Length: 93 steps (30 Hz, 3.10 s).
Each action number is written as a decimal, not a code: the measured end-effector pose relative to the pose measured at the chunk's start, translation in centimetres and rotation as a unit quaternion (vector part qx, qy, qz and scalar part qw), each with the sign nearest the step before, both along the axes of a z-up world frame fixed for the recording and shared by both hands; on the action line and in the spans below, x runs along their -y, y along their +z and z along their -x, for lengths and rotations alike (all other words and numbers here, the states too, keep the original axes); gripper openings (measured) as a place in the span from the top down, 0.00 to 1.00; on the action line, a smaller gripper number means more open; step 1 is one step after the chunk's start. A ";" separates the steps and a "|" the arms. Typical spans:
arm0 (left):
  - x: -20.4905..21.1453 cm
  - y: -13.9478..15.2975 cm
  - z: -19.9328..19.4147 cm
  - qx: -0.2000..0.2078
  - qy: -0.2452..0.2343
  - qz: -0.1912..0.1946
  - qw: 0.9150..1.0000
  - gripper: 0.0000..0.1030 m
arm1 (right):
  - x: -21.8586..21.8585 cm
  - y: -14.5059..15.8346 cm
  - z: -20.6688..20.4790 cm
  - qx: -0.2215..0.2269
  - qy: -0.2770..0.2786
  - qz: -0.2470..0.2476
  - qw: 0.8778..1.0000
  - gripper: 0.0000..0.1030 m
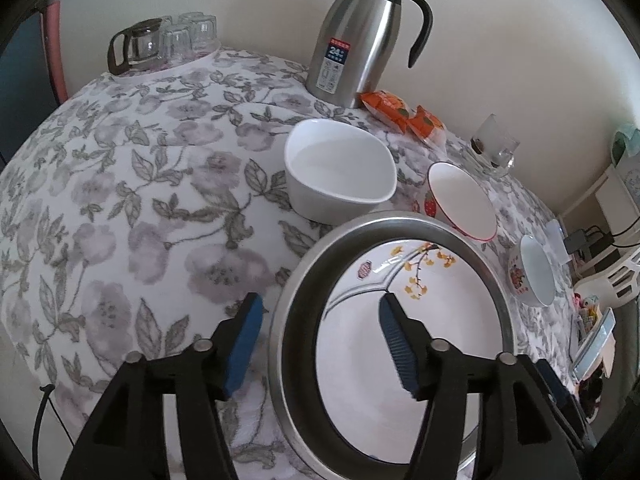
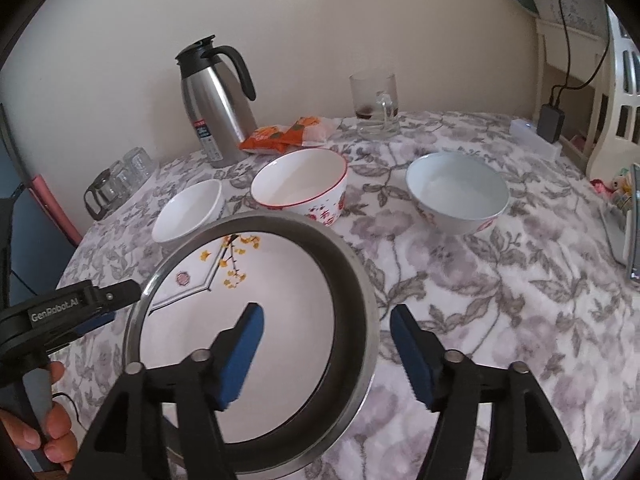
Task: Organize plates and bowls
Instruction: 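Move the open left tool to the red-rimmed bowl's rim, then close the left tool on the red-rimmed bowl's rim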
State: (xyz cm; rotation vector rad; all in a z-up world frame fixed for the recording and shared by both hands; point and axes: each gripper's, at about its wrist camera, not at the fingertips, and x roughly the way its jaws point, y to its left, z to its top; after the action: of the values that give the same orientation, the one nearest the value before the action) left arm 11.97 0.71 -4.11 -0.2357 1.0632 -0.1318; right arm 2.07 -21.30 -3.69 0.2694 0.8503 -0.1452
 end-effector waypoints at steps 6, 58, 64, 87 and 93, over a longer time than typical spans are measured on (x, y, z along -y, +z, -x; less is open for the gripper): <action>-0.3 0.4 0.1 0.017 0.014 -0.018 1.000 0.20 | 0.6 -0.2 0.0 -0.001 -0.016 0.004 1.000 0.06; 5.2 1.7 -12.6 0.001 -0.136 0.049 0.990 0.26 | 5.5 -0.6 -11.6 -0.019 -0.005 -0.078 0.997 0.45; 8.8 0.3 -13.8 -0.018 -0.176 0.031 0.984 0.48 | 5.9 -1.6 -13.7 -0.029 -0.002 -0.088 0.996 0.58; 14.7 -4.3 -17.5 -0.076 -0.196 -0.048 0.977 0.82 | 6.5 -5.2 -18.1 -0.081 0.027 -0.085 0.993 0.78; 15.0 -4.7 -17.9 -0.082 -0.198 -0.047 0.976 0.85 | 7.6 -6.3 -18.2 -0.089 0.017 -0.112 0.990 0.80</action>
State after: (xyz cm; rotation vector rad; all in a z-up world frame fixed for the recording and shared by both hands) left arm 29.86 -14.28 -8.83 0.0556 1.2681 -0.4252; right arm 20.30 -28.86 -9.98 0.4569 1.0506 -0.0409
